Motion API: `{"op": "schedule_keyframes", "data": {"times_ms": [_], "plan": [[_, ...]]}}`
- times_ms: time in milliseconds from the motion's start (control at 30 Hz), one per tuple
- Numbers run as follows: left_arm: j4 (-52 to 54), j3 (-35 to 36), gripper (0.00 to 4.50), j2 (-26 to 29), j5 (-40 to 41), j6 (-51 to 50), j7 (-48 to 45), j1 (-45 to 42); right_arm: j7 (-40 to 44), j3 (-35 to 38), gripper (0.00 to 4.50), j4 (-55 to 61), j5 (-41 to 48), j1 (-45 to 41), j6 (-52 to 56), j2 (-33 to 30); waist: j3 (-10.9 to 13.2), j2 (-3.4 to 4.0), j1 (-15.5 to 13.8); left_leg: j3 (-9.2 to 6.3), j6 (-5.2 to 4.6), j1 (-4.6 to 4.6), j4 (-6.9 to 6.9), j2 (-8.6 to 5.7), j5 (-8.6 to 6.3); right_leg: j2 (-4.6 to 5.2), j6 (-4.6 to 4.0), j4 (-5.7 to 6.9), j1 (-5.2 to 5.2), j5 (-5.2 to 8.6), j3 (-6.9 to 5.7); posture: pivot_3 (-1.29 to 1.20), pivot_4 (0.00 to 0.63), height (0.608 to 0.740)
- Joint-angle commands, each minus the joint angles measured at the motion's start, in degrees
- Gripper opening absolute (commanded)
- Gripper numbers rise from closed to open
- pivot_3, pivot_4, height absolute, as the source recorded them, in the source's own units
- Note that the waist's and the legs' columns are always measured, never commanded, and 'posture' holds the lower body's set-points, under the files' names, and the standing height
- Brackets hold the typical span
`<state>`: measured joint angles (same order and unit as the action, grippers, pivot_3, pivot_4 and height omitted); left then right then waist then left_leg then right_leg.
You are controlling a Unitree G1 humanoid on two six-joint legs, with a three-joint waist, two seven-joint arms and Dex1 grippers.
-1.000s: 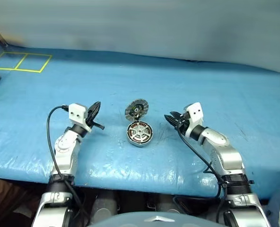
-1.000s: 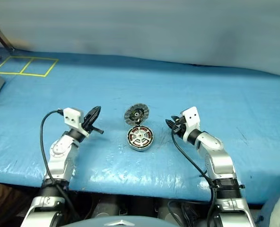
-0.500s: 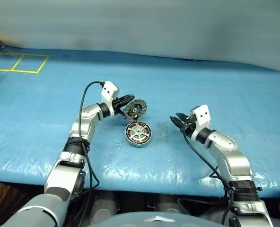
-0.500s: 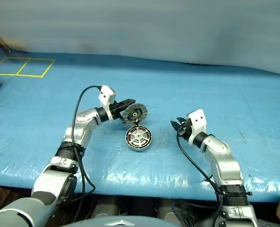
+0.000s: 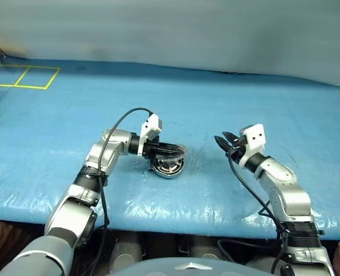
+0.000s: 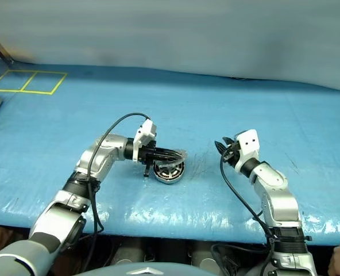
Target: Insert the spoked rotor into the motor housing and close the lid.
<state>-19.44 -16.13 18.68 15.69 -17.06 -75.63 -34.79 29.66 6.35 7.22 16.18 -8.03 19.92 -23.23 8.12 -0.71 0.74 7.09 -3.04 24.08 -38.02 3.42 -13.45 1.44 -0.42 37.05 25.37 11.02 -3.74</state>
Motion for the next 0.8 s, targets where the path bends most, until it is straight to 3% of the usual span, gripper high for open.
{"op": "schedule_keyframes", "data": {"times_ms": [33, 300, 533, 800], "plan": [[2.92, -1.49, 0.0, 1.45, -2.74, 1.2, 2.03, 3.47, 0.17, 0.53, 1.55, 3.68, 0.93, -1.14, -1.08, -0.16, 0.0, 0.0, 0.0, 0.0, 0.0, -0.02, 0.01, 0.01, 0.0, 0.01, 0.0, 0.0, -0.01, 0.0, 0.01, 0.0, 0.15, 0.74], [5.24, 1.18, 0.0, 2.9, -4.63, 4.7, 10.42, 12.14, 1.34, -2.13, 1.55, 3.21, 0.64, -1.3, -1.03, 0.9, -0.02, 0.02, -0.11, 0.0, 0.01, -0.16, -0.04, 0.05, 0.0, 0.21, -0.29, 0.04, -0.16, 0.17, 0.01, 0.0, 0.15, 0.74], [11.28, 10.56, 0.0, -2.25, 6.12, 14.63, 11.55, 18.13, 6.25, -5.4, 1.55, 4.04, 2.8, -1.3, -0.96, 1.87, -0.02, 0.02, -0.1, 0.0, 0.01, -0.23, -0.1, 0.06, 0.01, 0.28, -0.31, 0.08, -0.22, 0.17, 0.01, 0.0, 0.15, 0.74], [19.9, 14.56, 0.0, -1.54, 11.1, 17.93, 11.37, 29.83, 9.72, -10.96, 1.55, 5.65, 3.37, 0.32, 1.64, 1.93, -0.02, 0.03, -0.1, 0.03, 0.01, -0.19, 0.03, 0.07, 0.0, 0.26, -0.29, 0.07, -0.11, 0.16, 0.02, 0.0, 0.15, 0.74]]}}
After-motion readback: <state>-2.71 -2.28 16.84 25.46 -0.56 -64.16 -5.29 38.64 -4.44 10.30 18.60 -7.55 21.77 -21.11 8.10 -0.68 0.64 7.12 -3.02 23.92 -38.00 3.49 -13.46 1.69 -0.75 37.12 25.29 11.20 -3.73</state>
